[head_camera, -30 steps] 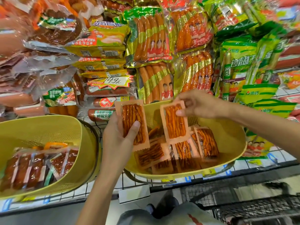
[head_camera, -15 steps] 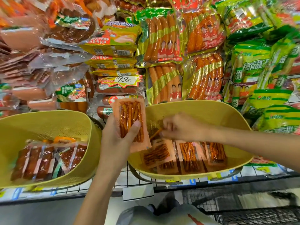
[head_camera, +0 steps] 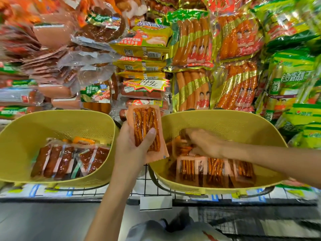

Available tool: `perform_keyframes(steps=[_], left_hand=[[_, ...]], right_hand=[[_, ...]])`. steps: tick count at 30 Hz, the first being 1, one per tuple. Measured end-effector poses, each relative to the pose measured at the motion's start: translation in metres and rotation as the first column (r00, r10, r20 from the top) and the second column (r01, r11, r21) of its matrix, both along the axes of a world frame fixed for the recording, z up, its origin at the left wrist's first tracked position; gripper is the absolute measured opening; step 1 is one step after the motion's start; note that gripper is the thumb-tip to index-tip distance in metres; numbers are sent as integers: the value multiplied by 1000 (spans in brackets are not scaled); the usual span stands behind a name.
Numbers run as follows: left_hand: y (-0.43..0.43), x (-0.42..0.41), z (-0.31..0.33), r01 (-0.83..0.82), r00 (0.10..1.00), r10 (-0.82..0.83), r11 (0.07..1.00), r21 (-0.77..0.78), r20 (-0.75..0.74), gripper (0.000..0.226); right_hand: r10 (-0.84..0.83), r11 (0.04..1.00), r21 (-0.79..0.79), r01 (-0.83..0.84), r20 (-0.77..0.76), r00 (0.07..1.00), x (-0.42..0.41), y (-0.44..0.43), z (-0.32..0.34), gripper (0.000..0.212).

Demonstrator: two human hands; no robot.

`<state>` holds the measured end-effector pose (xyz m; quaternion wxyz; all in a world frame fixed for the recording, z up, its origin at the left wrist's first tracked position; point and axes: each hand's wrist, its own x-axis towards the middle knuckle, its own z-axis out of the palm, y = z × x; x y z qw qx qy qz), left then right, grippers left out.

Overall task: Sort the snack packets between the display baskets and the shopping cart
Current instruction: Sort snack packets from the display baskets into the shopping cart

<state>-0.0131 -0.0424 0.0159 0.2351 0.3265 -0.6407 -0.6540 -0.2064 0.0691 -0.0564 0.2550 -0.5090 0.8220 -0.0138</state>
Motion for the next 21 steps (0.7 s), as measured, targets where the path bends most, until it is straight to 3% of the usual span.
perform_keyframes(steps=[2, 4, 6, 8, 9, 10, 11, 12, 16, 17, 21], left_hand=[[0, -2, -1, 2, 1000, -2, 1000, 17, -10, 41], [2, -4, -1, -10, 1000, 10, 1000, 20, -26, 40], [4, -6, -1, -24, 999, 24, 1000, -12, -32, 40], [7, -9, 0, -22, 998, 22, 1000, -14, -53, 34], [9, -10, 1, -9, 996, 11, 1000, 30, -84, 30], [12, -12, 2, 18, 993, -9, 997, 76, -116, 28], [15, -13, 3, 41, 990, -27, 994, 98, -136, 29], [18, -14, 5, 56, 990, -42, 994, 95, -137, 34], [17, -16, 7, 46, 994, -49, 999, -26, -97, 47], [15, -16, 7, 24, 997, -29, 997, -70, -73, 49], [7, -10, 1, -47, 998, 44, 995, -92, -36, 61]], right_hand=[[-110, 993, 40, 108, 56, 992, -8, 8, 17, 30], [-284, 956, 8, 292, 264, 922, -17, 18, 40, 23], [-368, 833, -59, 550, 683, 631, -14, 28, 68, 17], [-173, 746, -60, 663, 944, 280, -8, 32, 90, 30], [-97, 730, -58, 681, 977, 188, 0, 30, 96, 36], [-60, 725, -80, 684, 982, 178, 11, 26, 100, 37], [-65, 717, -102, 689, 975, 212, 23, 19, 101, 36], [-106, 711, -144, 688, 946, 307, 34, 11, 101, 35], [-138, 657, -526, 540, 621, 772, 64, -16, 94, 46], [-124, 662, -578, 477, 543, 831, 63, -19, 93, 50], [-92, 782, -515, 352, 463, 882, 36, -25, 78, 55]])
